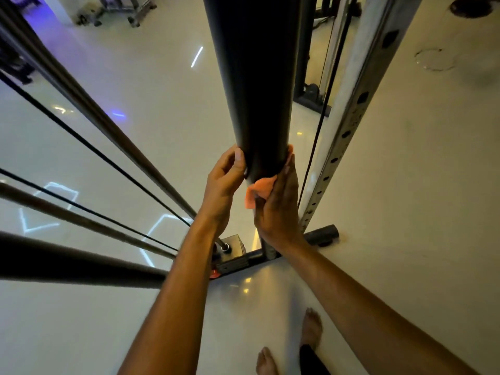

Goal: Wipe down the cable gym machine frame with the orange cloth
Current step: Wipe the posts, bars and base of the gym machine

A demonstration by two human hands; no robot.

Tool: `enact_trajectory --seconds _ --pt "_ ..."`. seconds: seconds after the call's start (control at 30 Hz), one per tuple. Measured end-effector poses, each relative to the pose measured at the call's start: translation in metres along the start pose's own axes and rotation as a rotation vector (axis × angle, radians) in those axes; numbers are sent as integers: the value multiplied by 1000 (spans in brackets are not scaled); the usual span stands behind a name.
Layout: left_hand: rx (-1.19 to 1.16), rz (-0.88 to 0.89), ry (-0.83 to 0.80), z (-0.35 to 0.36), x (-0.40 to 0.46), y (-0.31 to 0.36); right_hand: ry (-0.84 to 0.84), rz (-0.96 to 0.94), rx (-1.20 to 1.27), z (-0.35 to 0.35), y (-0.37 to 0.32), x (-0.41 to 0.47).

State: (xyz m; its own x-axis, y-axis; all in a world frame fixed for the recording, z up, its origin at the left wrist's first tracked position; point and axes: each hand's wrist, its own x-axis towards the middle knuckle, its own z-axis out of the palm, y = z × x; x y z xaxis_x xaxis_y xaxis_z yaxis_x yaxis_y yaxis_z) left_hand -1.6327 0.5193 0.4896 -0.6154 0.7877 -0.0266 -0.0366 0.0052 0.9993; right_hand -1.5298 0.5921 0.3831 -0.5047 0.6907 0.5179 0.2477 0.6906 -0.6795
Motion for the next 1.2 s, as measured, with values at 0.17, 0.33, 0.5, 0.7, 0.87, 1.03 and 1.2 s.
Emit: enact_trajectory --seconds 0.17,0.33,0.5,0.7,0.87,1.03,1.2 --pt "21 -4 -53 -5 3 -33 -125 151 -54 25 47 -55" --pt "15 3 -63 -7 8 -73 69 112 97 30 28 -24" --pt "11 61 -52 -5 10 -104 57 -81 -98 48 66 -46" --pt "70 185 -58 -12 17 -140 -40 -107 56 63 113 -95" --pt "83 297 -89 -17 24 -175 223 -285 103 76 98 -45" --pt "45 430 -129 -23 36 -202 180 -340 -36 114 161 -91" --pt "66 465 -171 -23 31 -234 153 -348 27 145 203 -133"
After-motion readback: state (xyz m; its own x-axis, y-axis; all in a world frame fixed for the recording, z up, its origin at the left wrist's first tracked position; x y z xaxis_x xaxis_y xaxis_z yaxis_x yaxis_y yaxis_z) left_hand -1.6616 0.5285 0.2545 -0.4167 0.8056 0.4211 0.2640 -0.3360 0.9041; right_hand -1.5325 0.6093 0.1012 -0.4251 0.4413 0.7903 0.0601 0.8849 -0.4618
